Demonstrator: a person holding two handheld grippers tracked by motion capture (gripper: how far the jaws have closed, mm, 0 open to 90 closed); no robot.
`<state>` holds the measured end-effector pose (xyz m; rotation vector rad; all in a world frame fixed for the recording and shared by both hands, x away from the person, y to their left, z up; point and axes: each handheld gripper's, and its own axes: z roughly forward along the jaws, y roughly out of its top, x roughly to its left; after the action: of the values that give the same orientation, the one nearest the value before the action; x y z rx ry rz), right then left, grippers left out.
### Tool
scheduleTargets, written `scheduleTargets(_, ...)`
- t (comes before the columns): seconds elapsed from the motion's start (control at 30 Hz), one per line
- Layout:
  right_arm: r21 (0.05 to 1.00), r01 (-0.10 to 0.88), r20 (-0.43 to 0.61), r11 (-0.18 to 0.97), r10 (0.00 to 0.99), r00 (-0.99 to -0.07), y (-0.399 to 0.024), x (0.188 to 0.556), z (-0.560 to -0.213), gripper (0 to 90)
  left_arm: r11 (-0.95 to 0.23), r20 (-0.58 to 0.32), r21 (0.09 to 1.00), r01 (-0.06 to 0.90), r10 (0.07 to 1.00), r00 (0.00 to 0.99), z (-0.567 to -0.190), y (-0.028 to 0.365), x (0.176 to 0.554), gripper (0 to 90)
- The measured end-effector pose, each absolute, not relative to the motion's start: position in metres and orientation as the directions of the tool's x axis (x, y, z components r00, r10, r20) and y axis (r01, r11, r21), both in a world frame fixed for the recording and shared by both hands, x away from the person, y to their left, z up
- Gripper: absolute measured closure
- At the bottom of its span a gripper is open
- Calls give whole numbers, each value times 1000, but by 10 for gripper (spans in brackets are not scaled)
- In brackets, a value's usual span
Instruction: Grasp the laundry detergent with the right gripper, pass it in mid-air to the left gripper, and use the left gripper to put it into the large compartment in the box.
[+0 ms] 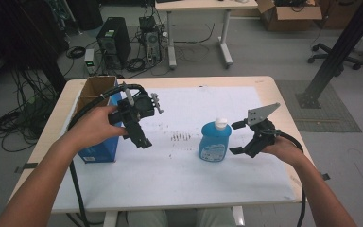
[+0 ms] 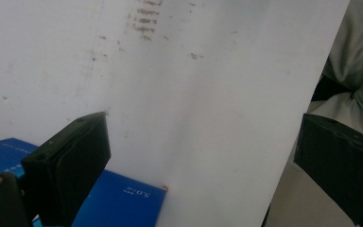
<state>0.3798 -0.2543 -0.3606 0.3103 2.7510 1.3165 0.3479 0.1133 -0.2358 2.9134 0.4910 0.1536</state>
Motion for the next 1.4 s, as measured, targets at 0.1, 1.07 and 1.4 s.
scheduleTargets(0.1,783,148,20,604,215,-977,-253,380,-363,39,-928,70,197,316,335,940,-236,114,348,47)
scheduleTargets(1.07,833,149,43,533,207,-977,-231,384,-388,42,-927,63,189,324,340,938,-238,115,350,48)
scheduleTargets(1.4,859,146,43,492,215,-976,-226,385,-395,53,-925,58,192,328,344,937,-239,116,351,48)
